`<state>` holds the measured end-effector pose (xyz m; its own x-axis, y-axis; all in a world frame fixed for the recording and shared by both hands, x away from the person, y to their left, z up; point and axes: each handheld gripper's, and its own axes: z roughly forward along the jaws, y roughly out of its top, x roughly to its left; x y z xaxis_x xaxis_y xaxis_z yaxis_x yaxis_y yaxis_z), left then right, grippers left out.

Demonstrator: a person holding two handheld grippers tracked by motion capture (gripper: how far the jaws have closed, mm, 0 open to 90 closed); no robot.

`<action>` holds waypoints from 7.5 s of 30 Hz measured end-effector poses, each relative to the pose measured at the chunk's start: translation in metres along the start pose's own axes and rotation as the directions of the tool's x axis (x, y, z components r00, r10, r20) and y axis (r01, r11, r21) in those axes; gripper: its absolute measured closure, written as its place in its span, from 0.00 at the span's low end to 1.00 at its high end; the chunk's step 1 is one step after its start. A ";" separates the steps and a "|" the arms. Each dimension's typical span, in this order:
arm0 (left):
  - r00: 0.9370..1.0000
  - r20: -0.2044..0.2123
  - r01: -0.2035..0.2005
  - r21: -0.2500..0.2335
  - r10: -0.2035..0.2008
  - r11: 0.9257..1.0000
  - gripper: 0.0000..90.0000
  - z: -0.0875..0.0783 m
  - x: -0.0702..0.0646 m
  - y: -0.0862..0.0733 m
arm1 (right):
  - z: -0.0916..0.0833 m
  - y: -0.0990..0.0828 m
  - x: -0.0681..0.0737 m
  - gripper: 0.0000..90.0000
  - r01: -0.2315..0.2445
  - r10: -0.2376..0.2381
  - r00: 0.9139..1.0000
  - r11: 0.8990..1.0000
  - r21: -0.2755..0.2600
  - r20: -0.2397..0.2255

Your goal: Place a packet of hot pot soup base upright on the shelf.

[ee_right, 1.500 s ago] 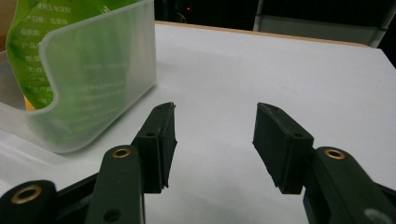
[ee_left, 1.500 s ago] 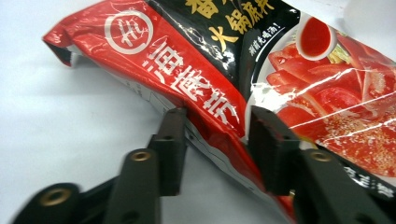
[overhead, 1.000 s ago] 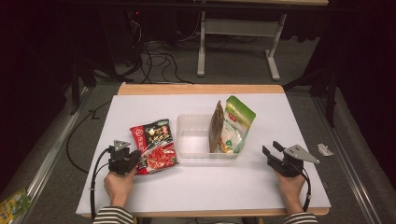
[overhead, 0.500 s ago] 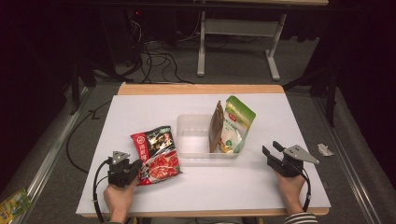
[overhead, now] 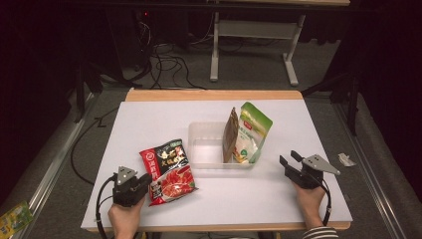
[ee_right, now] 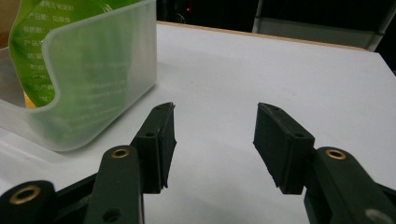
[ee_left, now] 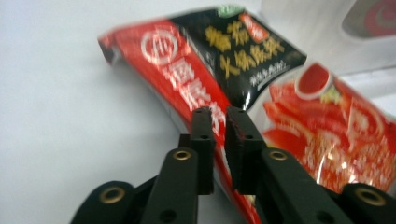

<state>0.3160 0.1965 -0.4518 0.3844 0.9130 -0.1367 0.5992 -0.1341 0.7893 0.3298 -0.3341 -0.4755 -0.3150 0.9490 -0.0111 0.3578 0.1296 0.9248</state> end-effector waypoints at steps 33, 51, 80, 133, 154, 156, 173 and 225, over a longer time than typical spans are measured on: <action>0.989 -0.009 -0.142 0.132 0.144 0.981 0.52 0.089 0.047 0.057 | 0.001 0.000 0.001 0.53 -0.002 0.002 1.000 1.000 0.008 0.000; 0.980 0.012 -0.199 0.199 0.201 0.960 0.74 0.077 0.049 0.052 | 0.000 0.000 0.000 0.52 0.000 0.000 1.000 1.000 0.007 -0.001; 0.978 0.164 -0.153 0.172 0.125 0.973 0.89 0.084 0.058 0.049 | 0.001 0.000 0.001 0.52 0.003 -0.003 1.000 1.000 0.012 -0.002; 0.956 0.273 -0.108 -0.027 0.111 0.994 1.00 -0.009 0.037 0.075 | 0.001 0.000 -0.001 0.51 -0.007 0.008 1.000 1.000 0.006 -0.008; 0.941 0.282 -0.171 -0.080 0.187 0.982 1.00 -0.034 0.010 0.103 | 0.000 0.000 -0.001 0.51 -0.006 0.006 1.000 1.000 0.001 -0.007; 0.941 0.280 -0.173 -0.083 0.189 0.981 1.00 -0.035 0.008 0.104 | 0.000 0.000 -0.001 0.51 -0.007 0.007 1.000 1.000 0.001 -0.007; 0.925 0.304 -0.201 -0.120 0.229 0.972 1.00 -0.047 -0.012 0.125 | 0.000 0.000 -0.001 0.51 -0.013 0.013 1.000 1.000 0.000 -0.006; 0.950 0.300 -0.019 -0.215 0.084 0.977 1.00 0.001 -0.033 0.193 | 0.000 0.000 -0.002 0.50 -0.018 0.018 1.000 1.000 0.003 -0.011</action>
<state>0.4195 0.1400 -0.2957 0.6266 0.7405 -0.2431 0.4271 -0.0654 0.9018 0.3306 -0.3357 -0.4758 -0.3187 0.9478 0.0096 0.3655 0.1136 0.9239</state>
